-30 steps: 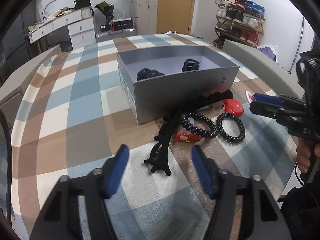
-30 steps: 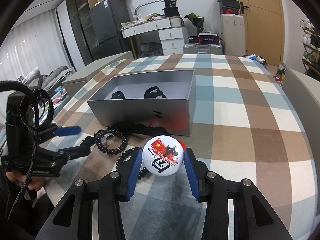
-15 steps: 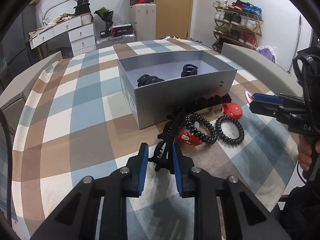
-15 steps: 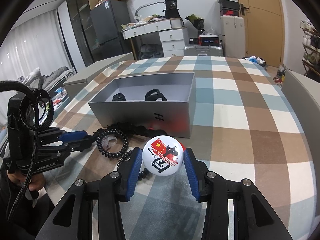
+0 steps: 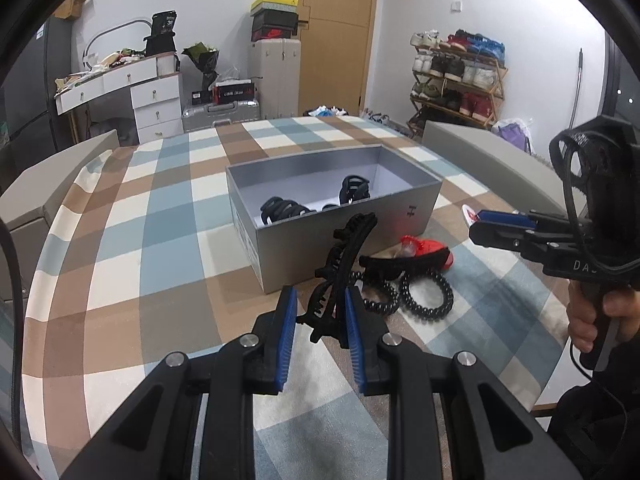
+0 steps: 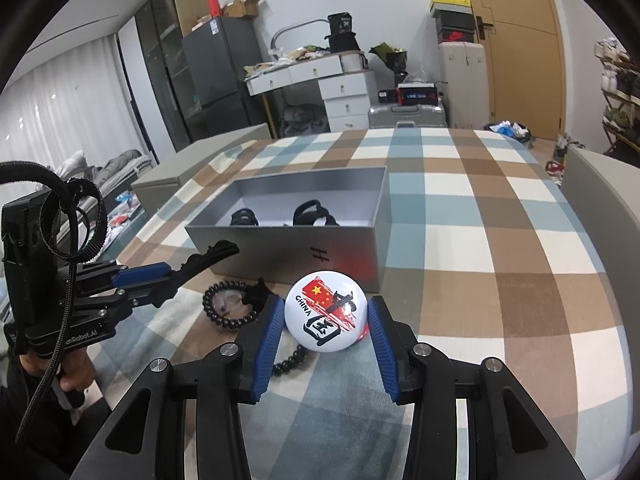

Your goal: Organize jewelry

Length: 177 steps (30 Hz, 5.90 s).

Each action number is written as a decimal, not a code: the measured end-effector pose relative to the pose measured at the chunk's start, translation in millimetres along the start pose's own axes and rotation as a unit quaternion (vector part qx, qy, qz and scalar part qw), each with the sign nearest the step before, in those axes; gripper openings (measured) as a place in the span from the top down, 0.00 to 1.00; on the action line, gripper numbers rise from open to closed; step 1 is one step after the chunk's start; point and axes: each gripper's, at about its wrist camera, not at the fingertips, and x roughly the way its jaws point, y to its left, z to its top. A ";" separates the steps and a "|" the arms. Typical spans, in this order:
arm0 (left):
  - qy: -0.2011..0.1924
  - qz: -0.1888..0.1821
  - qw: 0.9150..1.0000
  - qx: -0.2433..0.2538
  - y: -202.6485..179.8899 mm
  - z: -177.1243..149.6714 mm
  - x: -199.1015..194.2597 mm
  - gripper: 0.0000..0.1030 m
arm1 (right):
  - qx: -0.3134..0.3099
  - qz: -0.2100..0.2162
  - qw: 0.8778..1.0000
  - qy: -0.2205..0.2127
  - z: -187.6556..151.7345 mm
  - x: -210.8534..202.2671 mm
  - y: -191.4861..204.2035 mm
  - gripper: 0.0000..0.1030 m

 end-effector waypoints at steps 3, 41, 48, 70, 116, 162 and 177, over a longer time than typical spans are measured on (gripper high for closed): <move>-0.019 0.000 1.000 -0.014 4.8 4.0 -4.1 0.82 | 0.008 0.007 1.000 -0.008 2.6 -2.9 -1.3 0.59; -0.050 0.037 0.996 -0.056 22.5 40.1 20.4 0.82 | 0.072 0.051 0.995 -0.043 68.4 9.8 -12.3 0.59; -0.042 0.039 0.997 -0.054 18.6 37.7 22.2 0.82 | 0.081 0.052 0.995 -0.022 61.6 23.9 -15.0 0.59; -0.058 0.035 0.997 -0.049 14.9 38.7 28.1 0.82 | 0.093 0.051 0.994 -0.010 56.4 43.4 -15.7 0.59; 0.029 0.050 0.998 -0.010 -10.7 16.8 22.7 0.01 | 0.017 -0.037 0.993 0.109 29.8 33.4 -5.5 0.07; 0.067 0.021 0.998 0.006 -16.2 2.6 38.6 0.02 | -0.070 0.004 0.992 0.107 26.3 29.0 23.2 0.69; 0.099 -0.001 0.994 0.051 -31.9 1.3 53.8 0.51 | -0.056 0.008 0.994 0.095 30.5 22.5 15.8 0.69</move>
